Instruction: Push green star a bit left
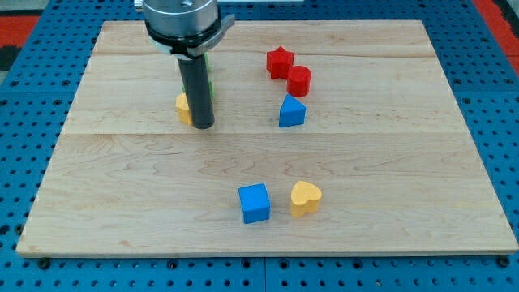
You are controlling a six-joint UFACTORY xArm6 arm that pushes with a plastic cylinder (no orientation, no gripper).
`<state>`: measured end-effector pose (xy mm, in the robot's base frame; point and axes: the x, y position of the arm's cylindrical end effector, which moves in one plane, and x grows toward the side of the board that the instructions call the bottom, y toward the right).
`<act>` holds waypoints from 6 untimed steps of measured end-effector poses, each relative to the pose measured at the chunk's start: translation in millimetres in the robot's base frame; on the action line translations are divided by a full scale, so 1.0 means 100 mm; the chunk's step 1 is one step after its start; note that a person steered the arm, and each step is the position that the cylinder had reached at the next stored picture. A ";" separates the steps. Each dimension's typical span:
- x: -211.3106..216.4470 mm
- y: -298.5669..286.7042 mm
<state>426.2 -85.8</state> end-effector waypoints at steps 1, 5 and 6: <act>-0.07 0.25; -0.42 0.34; -0.46 0.33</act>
